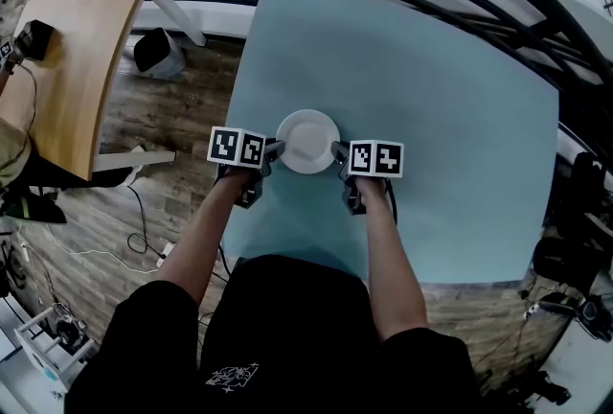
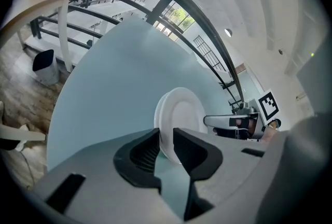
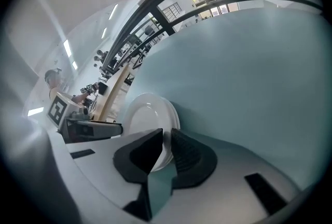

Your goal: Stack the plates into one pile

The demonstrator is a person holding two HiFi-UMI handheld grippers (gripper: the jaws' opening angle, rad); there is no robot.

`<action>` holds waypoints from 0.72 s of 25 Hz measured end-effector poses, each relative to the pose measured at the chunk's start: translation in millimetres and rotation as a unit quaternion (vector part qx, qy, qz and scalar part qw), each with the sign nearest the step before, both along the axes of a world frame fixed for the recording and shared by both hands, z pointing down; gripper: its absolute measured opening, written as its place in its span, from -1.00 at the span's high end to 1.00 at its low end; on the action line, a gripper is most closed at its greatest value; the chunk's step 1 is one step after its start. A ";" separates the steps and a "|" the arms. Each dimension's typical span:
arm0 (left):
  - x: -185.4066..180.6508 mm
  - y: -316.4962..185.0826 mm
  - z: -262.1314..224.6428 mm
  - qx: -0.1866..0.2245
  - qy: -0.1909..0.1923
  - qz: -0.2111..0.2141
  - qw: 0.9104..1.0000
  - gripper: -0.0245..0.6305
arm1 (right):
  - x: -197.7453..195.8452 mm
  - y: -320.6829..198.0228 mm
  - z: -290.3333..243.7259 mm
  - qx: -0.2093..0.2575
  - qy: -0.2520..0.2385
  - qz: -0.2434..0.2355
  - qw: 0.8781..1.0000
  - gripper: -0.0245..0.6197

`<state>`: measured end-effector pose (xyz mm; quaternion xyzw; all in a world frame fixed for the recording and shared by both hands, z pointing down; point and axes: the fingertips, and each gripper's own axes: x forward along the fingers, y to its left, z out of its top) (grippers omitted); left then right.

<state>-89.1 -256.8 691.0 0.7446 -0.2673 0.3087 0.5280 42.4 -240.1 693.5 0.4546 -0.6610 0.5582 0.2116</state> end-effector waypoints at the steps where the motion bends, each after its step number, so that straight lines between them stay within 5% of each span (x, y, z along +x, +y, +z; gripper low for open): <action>1: -0.1 -0.2 0.1 0.001 -0.003 0.004 1.000 0.72 | 0.1 -0.4 -0.3 0.000 0.001 0.000 1.000 0.77; 18: -6.1 -5.6 -3.0 0.025 -0.024 0.000 0.999 0.70 | 5.8 -4.1 -3.1 0.018 0.075 -0.055 0.996 0.65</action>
